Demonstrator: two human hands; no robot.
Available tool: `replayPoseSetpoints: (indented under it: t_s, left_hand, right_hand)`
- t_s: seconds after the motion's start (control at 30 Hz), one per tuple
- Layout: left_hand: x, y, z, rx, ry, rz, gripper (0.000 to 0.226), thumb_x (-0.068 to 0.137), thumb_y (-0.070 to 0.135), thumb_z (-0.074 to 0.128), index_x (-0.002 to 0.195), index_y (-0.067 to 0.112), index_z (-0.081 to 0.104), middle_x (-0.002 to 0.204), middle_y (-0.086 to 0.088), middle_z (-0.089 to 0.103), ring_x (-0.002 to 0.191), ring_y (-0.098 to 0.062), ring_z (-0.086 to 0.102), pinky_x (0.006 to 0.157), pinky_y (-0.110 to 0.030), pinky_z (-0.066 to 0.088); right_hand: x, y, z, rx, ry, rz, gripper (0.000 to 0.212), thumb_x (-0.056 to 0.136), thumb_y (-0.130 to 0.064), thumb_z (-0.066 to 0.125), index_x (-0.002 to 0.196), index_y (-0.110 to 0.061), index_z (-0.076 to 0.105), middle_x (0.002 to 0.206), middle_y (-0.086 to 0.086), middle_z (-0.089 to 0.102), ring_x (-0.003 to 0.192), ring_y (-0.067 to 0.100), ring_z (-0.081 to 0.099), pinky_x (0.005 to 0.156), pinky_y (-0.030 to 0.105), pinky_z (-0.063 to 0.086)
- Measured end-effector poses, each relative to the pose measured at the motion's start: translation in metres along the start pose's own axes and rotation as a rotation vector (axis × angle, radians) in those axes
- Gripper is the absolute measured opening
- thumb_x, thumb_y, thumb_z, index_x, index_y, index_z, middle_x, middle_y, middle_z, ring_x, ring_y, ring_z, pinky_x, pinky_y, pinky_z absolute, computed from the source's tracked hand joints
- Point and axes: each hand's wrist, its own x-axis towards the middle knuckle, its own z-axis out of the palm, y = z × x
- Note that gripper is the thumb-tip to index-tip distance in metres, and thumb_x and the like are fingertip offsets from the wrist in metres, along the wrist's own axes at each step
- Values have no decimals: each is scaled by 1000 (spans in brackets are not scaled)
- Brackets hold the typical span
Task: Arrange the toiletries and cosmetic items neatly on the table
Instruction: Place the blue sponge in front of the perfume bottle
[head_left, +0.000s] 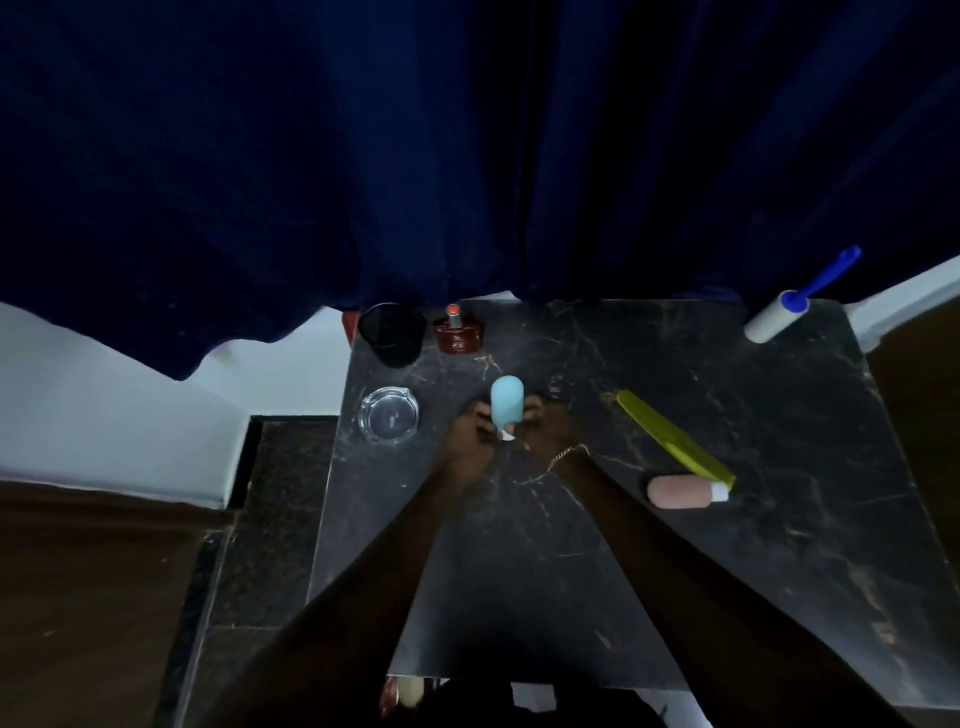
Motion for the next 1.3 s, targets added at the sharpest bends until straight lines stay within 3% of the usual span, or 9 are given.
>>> replayPoseSetpoints:
  t_s: [0.07,0.3,0.53,0.6,0.67,0.9,1.1,1.2,1.3]
  left_hand:
    - [11,-6,-16,-27,12,6,27,83,-8,62,101,13,60,81,7,68,70,-3,62,63,-25,48]
    - [47,-36,-45,-152,-144,-41,47,86,-15,58,119,18,51,112,0,69,105,-17,68,93,-35,53]
    - [71,-61,-50,-307,-238,-146,61,86,-25,55,127,17,40,129,-8,57,119,-23,56,100,-46,50]
    - [74,-64,-51,-286,-252,-126,64,86,-24,56,133,14,37,130,-5,55,122,-23,55,95,-38,53]
    - [76,-68,-51,-277,-252,-111,66,85,-19,62,129,25,38,128,3,55,124,-27,57,98,-46,55]
    - [71,-75,-44,-371,-284,-143,65,81,-10,68,122,31,38,125,10,57,123,-24,57,106,-65,46]
    - [64,-62,-47,-291,-209,-108,74,81,-1,71,144,8,35,134,-3,58,128,-30,58,110,-60,45]
    - [41,-47,-49,-162,-81,-38,70,87,11,72,148,13,37,141,-6,59,128,-24,59,111,-51,47]
    - [9,-40,-51,-17,10,46,64,88,17,66,147,17,40,140,-5,60,126,-21,59,110,-44,48]
  right_hand:
    - [8,-18,13,-14,17,-18,41,63,-15,84,99,-6,66,101,16,72,93,33,68,79,43,55]
    - [32,-52,43,-58,45,-100,68,72,-9,77,135,-12,53,124,12,66,117,30,60,100,38,47]
    - [53,-52,66,-133,71,-104,54,68,-22,80,116,-20,55,110,5,70,100,24,67,88,28,51]
    - [69,-33,79,-120,79,-106,55,66,-26,79,113,-28,50,108,2,70,97,21,68,89,36,55]
    - [75,-25,84,-106,87,-115,58,69,-22,75,117,-32,45,112,1,68,102,22,67,90,40,55]
    - [47,-47,72,-112,73,-139,45,78,-11,64,121,-15,52,115,9,66,107,28,62,93,38,51]
    - [42,-52,68,-94,80,-149,54,79,-4,64,131,-9,51,123,13,64,115,32,60,96,30,43]
    - [27,-47,60,-105,111,-210,64,78,-14,68,138,-15,46,131,7,60,119,26,57,100,34,44]
    - [7,-32,53,-140,103,-227,52,82,-29,59,132,-20,51,126,4,61,114,22,59,95,32,48]
